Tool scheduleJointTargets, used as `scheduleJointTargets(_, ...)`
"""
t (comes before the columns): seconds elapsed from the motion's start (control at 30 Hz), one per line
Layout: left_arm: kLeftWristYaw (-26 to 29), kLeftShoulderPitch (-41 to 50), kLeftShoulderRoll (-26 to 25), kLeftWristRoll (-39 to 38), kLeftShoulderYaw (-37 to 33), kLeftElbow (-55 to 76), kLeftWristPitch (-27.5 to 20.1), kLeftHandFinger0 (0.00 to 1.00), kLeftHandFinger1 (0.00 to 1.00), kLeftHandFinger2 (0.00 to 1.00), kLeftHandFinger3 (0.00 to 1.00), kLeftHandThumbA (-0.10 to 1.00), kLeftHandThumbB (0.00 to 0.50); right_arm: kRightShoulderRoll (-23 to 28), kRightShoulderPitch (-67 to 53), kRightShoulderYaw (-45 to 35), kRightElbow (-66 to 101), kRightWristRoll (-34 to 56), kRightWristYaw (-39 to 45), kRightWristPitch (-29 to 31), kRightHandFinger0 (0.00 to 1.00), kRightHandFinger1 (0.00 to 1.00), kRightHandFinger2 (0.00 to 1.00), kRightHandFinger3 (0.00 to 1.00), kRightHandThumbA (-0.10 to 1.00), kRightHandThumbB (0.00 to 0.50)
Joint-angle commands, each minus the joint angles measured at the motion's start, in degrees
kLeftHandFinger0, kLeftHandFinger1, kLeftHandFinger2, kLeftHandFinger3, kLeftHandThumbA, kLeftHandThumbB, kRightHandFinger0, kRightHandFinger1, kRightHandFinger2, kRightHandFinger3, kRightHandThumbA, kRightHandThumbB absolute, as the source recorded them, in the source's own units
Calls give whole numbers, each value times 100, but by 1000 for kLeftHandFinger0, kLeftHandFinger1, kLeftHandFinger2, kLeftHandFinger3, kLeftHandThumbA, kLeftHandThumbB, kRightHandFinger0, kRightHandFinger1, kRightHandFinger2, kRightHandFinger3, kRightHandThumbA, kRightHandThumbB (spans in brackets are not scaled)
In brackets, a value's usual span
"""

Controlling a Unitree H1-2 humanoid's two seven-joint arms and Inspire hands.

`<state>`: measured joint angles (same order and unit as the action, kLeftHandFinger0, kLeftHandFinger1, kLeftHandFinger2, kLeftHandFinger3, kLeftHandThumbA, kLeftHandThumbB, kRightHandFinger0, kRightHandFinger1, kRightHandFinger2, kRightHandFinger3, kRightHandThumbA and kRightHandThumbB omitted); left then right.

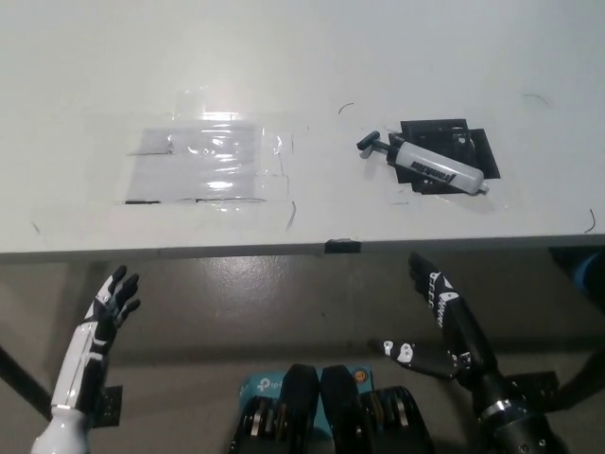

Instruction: The robot uses right hand to pick up a small white air pumper and uses its left hand to compress it, and then puts it on the desk

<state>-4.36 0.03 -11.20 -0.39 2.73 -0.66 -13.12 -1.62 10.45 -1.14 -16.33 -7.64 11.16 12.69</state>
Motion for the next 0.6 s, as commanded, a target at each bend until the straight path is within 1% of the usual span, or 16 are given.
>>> scheduleJointTargets(0.0, 24, -245, -56, 222, -44, -96, -359, 1000, 1000, 1000, 1000, 1000, 60, 153, 186, 69, 5, 10, -223, 346, 1000, 1000, 1000, 1000, 1000, 242)
scheduleJointTargets(0.07, 59, -244, -26, 322, -68, -88, -388, 1000, 1000, 1000, 1000, 1000, 61, 212, 163, 79, 42, 23, -220, 319, 1000, 1000, 1000, 1000, 1000, 244)
scheduleJointTargets(0.1, 81, -224, -1, 372, -80, -86, -410, 1000, 1000, 1000, 1000, 1000, 65, 258, 137, 99, 83, -14, -227, 312, 1000, 1000, 1000, 1000, 1000, 236)
scheduleJointTargets(0.13, 89, -208, 29, 365, -84, -105, -453, 1000, 1000, 1000, 1000, 1000, 59, 304, 125, 114, 81, -24, -220, 356, 1000, 1000, 1000, 1000, 1000, 226)
scheduleJointTargets(0.17, 100, -197, 59, 362, -90, -126, -492, 1000, 1000, 1000, 1000, 1000, 58, 349, 113, 130, 96, -31, -221, 373, 1000, 1000, 1000, 1000, 1000, 227)
scheduleJointTargets(0.27, 157, -206, 195, 372, -112, -240, -609, 1000, 1000, 1000, 1000, 1000, 52, 529, 108, 169, 252, -47, -178, 271, 1000, 1000, 1000, 1000, 1000, 233)
scheduleJointTargets(0.33, 180, -173, 254, 406, -113, -251, -629, 1000, 1000, 1000, 1000, 1000, 50, 621, 106, 216, 294, -85, -190, 318, 1000, 1000, 1000, 1000, 1000, 252)
scheduleJointTargets(0.43, 185, -126, 320, 432, -96, -230, -641, 1000, 1000, 1000, 1000, 1000, 50, 683, 53, 280, 430, -62, -190, 243, 1000, 1000, 1000, 1000, 1000, 254)
scheduleJointTargets(0.5, 187, -100, 350, 407, -54, -225, -612, 1000, 1000, 1000, 1000, 1000, 50, 677, 1, 340, 581, -48, -177, 136, 1000, 1000, 1000, 1000, 1000, 230)
scheduleJointTargets(0.57, 187, -88, 359, 399, -46, -222, -605, 1000, 1000, 1000, 1000, 1000, 49, 679, -4, 352, 593, -46, -172, 130, 1000, 1000, 1000, 1000, 1000, 228)
